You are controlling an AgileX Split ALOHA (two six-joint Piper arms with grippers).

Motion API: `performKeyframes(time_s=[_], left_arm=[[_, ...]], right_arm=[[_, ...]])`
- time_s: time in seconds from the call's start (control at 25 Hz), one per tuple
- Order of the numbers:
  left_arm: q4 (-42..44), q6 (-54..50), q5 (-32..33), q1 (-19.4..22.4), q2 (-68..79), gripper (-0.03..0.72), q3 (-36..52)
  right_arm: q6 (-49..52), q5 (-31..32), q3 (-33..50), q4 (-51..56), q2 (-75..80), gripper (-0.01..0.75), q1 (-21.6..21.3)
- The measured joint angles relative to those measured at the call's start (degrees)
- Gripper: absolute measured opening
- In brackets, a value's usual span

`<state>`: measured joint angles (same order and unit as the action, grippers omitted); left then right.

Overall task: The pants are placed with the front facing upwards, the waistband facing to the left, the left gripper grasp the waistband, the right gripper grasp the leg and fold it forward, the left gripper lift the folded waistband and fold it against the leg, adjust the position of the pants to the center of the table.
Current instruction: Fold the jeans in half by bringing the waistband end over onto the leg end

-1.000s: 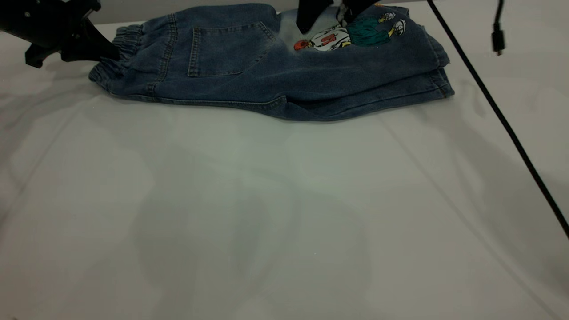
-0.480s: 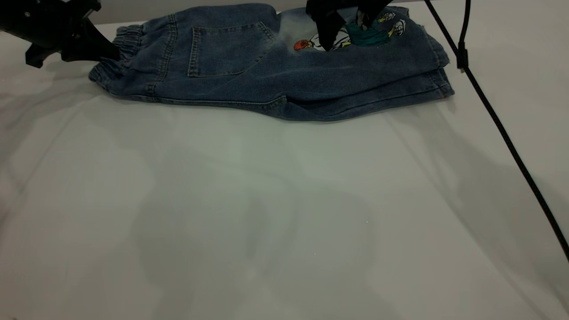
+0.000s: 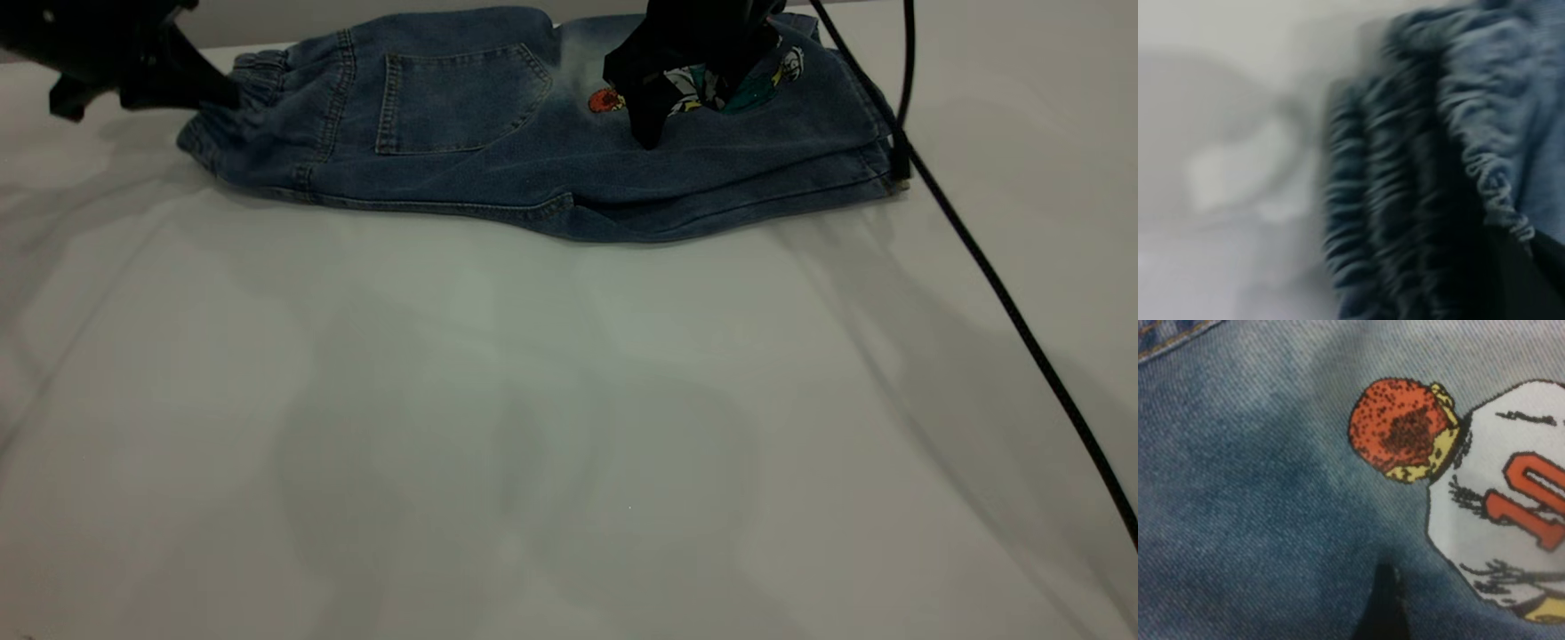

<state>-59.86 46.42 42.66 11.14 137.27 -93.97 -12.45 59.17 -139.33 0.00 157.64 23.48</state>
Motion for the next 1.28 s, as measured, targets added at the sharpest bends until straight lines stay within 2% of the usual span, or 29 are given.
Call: performKeyframes(time_s=[0.16,0.32,0.92,1.08,1.28], left_arm=[[-2.60,2.40,2.90,-1.13,-1.74,0.043,-1.89],[-3.14,2.48,6.40,-4.05,-2.09,0.043,-5.00],[-3.52,1.04,8.62,-19.77,-2.09,0.043,-18.11],[-3.58,0.84,8.87,-20.59,-2.09,0.042,-18.92],[-3.20,0.34,9.63,-20.53,-2.00,0.042,-18.96]], right_arm=[[0.00,0.41,0.00,0.00,0.12,0.547,0.00],[0.33,0.51,0.00,0.00,0.11,0.547,0.00],[1.91,1.62,0.00,0.00,-0.51,0.547,0.00],[1.91,2.19,-0.51,0.00,-2.13,0.547,0.00],[1.86,5.57,-5.78,-1.96,-2.70,0.547,0.00]])
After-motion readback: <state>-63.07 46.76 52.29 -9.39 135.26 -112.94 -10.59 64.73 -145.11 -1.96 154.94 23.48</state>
